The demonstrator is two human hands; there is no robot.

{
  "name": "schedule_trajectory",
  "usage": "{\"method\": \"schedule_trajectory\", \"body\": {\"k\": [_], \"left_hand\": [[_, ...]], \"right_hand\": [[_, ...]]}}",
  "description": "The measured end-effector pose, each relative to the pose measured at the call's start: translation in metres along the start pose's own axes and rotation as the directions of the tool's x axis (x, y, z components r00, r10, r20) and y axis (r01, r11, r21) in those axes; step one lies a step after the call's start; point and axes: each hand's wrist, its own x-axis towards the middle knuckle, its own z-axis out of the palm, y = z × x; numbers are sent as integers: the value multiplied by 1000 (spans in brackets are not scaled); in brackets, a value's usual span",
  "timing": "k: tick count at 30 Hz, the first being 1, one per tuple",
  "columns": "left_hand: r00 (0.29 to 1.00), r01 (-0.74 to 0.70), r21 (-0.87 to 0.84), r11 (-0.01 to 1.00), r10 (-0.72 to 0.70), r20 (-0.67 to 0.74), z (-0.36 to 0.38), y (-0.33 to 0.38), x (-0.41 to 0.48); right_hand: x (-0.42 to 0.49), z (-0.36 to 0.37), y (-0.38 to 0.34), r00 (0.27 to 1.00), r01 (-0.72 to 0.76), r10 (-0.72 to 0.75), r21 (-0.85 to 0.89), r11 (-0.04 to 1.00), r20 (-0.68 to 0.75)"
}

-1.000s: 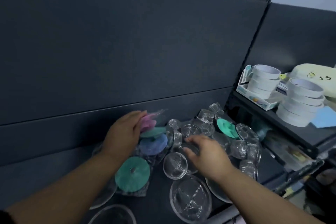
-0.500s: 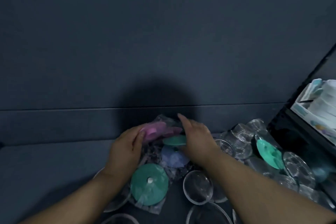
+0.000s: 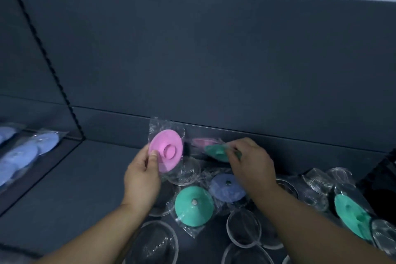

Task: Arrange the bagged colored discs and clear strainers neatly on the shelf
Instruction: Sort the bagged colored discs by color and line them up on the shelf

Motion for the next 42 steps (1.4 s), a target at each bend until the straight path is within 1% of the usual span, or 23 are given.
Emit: {"method": "schedule_trajectory", "body": {"k": [3,7,9,11,13,14,15,17,18,21,24,26,28,30,32,36,40,42], "left_hand": [[994,87,-85,993,-92,-57,-18,1,-16],[968,161,-206,965,-195,-157,-55,-14,-40],[941,182,-251,951,-243,-237,-79,-21,-50],[916,196,-284,939,-278,-289,-105,-27,-58],[905,228,-299,927,-315,-287,-132,-33,-65],[899,246,-328,912,-341,-275,-145,-37,-68],[894,264,-353,898,-365,-261,-159,-43,-70],[883,294,-390,873,-404,-238,-189,-53,-74],[877,303,-406,862,-419,-236,-206,-59,-76],[861,305,-445,842,-443,-248,-267,-70,-82],[831,288,-479,830,-465,-307,-341,-84,-86],[818,294,-518,803,-492,-299,-391,-93,-88],[818,317,-582,749,-527,-233,-436,-101,-91],[833,329,-643,691,-533,-147,-477,-104,-91],[833,353,-666,658,-544,-96,-516,-110,-89],[834,385,-641,664,-548,-67,-576,-124,-79],[820,395,-648,652,-568,-71,-611,-144,-62],[810,403,-628,666,-579,-95,-620,-153,-49]], "right_hand": [[-10,-5,-23,999,-38,36,172,984,14],[-32,0,-65,986,-135,94,329,935,137],[-44,6,-88,975,-190,112,451,872,194],[-56,14,-114,953,-262,106,598,757,283],[-64,22,-141,902,-402,116,713,574,415],[-67,26,-155,857,-491,120,722,488,502],[-70,30,-169,801,-575,119,698,426,587],[-76,41,-196,692,-697,105,623,356,714],[-80,48,-210,653,-731,91,594,335,752],[-97,72,-261,590,-781,30,561,274,806],[-118,102,-325,536,-810,-39,527,258,843],[-132,127,-371,495,-829,-69,494,261,866],[-147,154,-415,455,-848,-75,457,269,887],[-161,180,-455,435,-853,-68,436,288,898],[-173,206,-489,441,-839,-48,430,334,896],[-189,249,-542,475,-795,-36,446,411,879],[-184,282,-575,474,-749,-60,438,498,878],[-177,296,-586,481,-728,-69,442,523,874]]}}
